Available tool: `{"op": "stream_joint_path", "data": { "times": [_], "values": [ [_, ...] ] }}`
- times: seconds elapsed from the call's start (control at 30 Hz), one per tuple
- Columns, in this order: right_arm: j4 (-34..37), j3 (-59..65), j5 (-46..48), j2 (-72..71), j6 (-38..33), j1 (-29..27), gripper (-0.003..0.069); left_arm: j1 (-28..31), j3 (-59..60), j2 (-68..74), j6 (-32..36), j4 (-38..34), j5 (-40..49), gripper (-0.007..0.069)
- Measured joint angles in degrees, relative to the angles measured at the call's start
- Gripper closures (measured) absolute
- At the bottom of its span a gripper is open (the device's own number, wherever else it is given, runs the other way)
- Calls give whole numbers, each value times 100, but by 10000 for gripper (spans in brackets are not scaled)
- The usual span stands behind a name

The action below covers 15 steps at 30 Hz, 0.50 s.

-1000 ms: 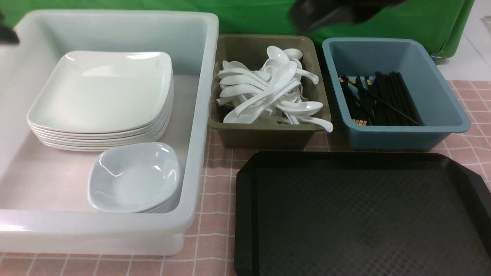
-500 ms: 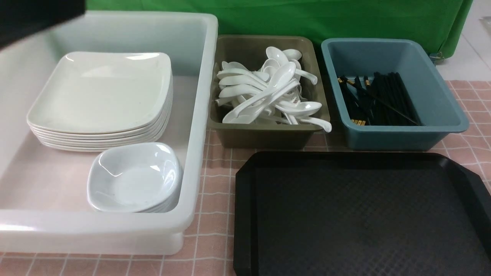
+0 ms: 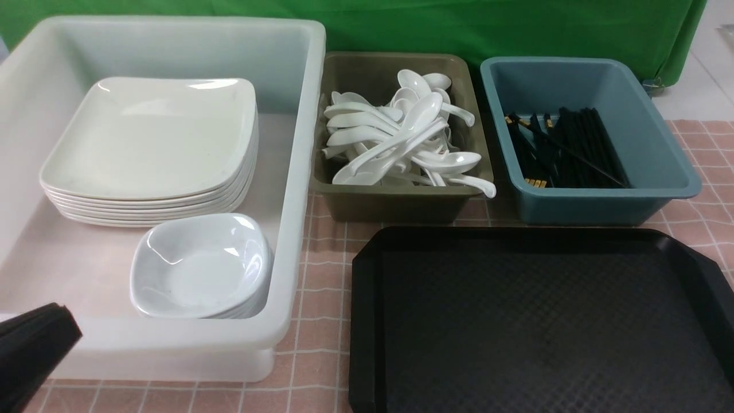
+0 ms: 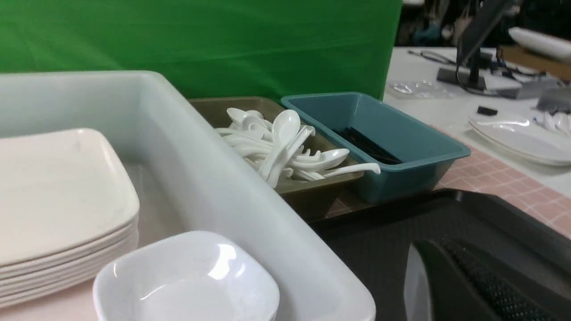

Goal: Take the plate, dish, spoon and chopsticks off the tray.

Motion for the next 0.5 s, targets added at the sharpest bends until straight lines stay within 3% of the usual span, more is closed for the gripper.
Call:
{"op": "stream_joint_path", "data": {
  "times": [0.5],
  "values": [
    [-14,324,66,0,38,0,562,0,321,0,-39,42,-30,627]
  ]
}}
